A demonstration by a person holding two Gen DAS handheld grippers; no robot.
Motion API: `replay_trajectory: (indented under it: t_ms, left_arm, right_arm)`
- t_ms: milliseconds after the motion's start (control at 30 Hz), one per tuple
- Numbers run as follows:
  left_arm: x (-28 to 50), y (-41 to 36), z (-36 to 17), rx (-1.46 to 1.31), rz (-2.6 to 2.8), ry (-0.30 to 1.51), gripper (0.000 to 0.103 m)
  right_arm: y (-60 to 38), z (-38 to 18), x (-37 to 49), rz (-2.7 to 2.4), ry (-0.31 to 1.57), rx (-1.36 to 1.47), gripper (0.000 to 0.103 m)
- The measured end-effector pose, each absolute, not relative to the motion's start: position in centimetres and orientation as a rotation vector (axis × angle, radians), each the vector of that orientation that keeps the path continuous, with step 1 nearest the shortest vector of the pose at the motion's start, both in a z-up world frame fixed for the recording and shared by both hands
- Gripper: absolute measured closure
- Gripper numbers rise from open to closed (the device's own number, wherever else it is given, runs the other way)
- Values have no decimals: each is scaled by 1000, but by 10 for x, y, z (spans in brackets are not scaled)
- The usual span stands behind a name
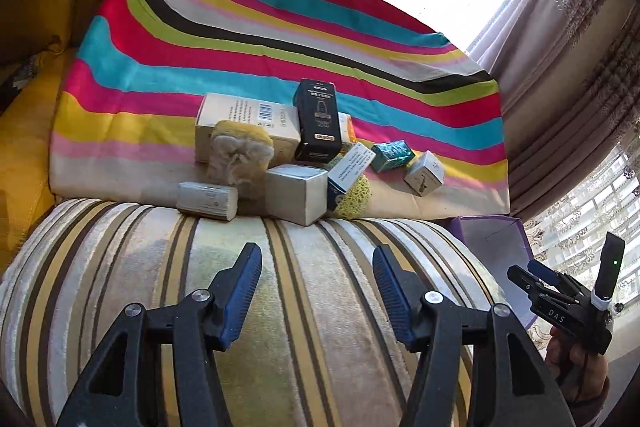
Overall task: Organize objects
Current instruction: 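Move both open tools back to the pile of boxes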
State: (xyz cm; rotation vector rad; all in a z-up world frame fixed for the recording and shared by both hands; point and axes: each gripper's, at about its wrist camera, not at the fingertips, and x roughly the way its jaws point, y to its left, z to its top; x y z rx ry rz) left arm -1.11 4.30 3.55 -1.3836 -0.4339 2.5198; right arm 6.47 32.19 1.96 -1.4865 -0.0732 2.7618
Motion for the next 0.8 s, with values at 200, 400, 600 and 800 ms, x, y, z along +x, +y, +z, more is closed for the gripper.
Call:
replay_trajectory:
  t_ms: [200, 400, 600, 800]
  left_arm:
    - [-13, 9, 29, -1423, 2585, -458, 41]
    - [-24, 2, 23, -1473, 2600, -390, 37]
    - [-42, 5, 12, -1536, 2552, -305, 29]
    - [-64, 5, 3, -1594, 2516, -260, 29]
  right_arm:
    - [311, 19, 58, 2769, -133, -1509, 27]
    - [304, 14, 51, 2762, -178, -1539, 27]
    - [297, 11, 38, 2760, -233, -1558, 27]
    - [293, 14, 19, 2783, -214, -1561, 23]
